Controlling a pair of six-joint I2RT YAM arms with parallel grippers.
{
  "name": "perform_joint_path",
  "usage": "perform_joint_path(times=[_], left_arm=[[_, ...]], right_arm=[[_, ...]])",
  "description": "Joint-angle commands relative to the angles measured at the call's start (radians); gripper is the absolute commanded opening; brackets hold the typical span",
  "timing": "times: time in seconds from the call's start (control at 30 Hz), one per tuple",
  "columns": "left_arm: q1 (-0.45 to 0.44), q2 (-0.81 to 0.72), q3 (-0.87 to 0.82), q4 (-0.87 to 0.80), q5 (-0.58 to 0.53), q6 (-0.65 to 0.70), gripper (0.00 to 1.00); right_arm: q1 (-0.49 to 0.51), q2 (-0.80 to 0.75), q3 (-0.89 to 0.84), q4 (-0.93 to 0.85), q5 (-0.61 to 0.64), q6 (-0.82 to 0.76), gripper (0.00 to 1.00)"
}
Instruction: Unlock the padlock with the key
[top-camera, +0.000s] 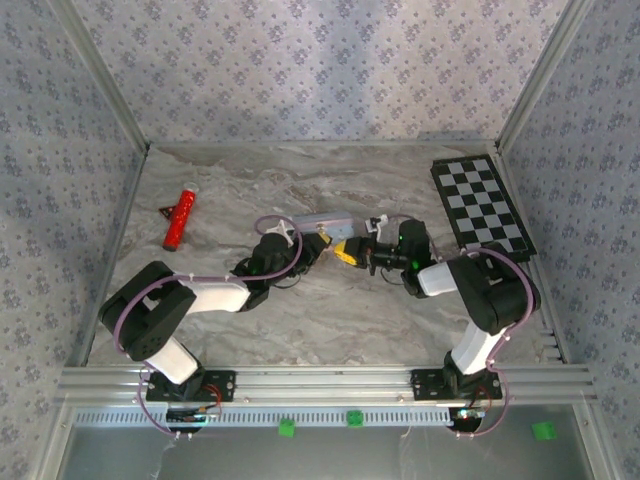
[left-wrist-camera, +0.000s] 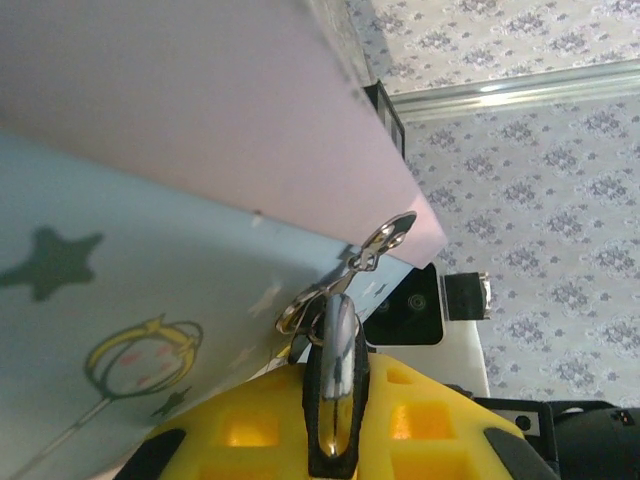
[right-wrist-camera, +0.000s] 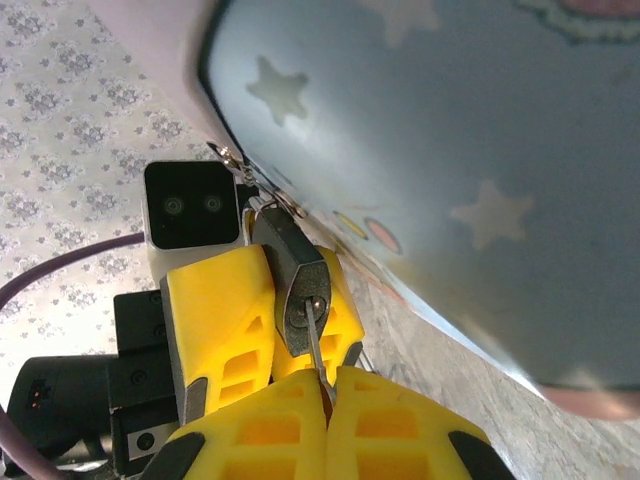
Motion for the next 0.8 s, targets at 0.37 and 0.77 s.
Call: perform_joint_path(times=[0.37, 0.77], left_arm=[[-0.136, 0.023, 0.002, -0.019, 0.362, 0.036, 0.02], [-0.143, 0.029, 0.012, -0.016, 0.366, 0.037, 0.02]], right_arm=[[0.060, -0.072, 0.127, -0.056, 0.115, -0.122, 0.00], [0.043, -0.093, 0.147, -0.100, 0.110, -0.142, 0.00]])
